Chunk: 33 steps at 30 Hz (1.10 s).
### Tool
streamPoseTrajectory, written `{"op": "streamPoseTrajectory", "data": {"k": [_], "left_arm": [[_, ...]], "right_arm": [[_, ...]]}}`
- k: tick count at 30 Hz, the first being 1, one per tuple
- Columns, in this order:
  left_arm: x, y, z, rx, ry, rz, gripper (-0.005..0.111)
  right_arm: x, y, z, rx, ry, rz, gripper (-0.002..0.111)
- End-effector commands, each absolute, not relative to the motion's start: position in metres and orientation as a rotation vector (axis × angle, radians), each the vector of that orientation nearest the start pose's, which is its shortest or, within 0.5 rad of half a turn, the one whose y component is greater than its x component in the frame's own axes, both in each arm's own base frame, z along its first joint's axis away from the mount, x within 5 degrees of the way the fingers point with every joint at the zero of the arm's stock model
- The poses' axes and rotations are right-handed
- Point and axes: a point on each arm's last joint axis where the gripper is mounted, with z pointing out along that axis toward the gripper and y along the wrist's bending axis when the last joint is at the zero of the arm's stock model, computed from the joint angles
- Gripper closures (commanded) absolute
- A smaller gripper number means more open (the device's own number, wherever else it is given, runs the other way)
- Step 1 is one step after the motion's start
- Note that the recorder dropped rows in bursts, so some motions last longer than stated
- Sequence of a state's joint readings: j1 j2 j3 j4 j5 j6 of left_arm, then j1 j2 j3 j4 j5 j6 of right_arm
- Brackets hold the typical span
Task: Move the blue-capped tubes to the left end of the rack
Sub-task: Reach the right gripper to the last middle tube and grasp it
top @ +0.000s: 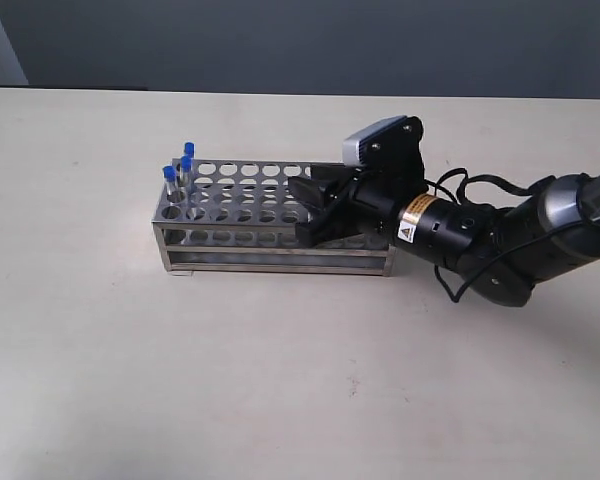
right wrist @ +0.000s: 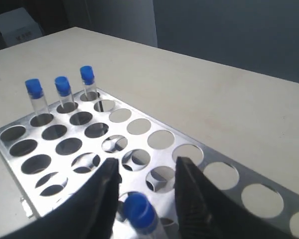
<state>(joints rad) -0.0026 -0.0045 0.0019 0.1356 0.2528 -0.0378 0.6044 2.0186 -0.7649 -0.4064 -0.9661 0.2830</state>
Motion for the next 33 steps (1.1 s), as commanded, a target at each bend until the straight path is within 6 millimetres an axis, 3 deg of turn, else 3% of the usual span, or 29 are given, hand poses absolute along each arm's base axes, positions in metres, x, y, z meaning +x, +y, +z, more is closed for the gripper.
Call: {"op": "streamPoseTrajectory", "data": {"k": [1, 16, 18, 23, 27, 33], "left_arm": [[0.055, 0.002, 0.192, 0.062, 1.720, 0.087, 0.106], [0.055, 0.002, 0.192, 0.062, 1.720, 0.087, 0.106], [0.055, 0.002, 0.192, 0.062, 1.720, 0.087, 0.106], [0.055, 0.002, 0.192, 0.062, 1.720, 0.087, 0.106], [0.055, 0.002, 0.192, 0.062, 1.720, 0.087, 0.106], [0.055, 0.002, 0.192, 0.062, 1.720, 0.087, 0.106]], "right_arm": [[0.283, 0.229, 0.118, -0.760, 1.728, 0.739, 0.071], [0.283, 0.228, 0.113, -0.777, 1.780, 0.709, 0.072], [0.283, 0.228, 0.113, -0.777, 1.780, 0.709, 0.078], [0.283, 0.228, 0.114, -0.770, 1.782, 0.708, 0.109], [0.283, 0.228, 0.114, -0.770, 1.780, 0.708, 0.109], [0.283, 0.227, 0.138, -0.758, 1.716, 0.710, 0.109]]}}
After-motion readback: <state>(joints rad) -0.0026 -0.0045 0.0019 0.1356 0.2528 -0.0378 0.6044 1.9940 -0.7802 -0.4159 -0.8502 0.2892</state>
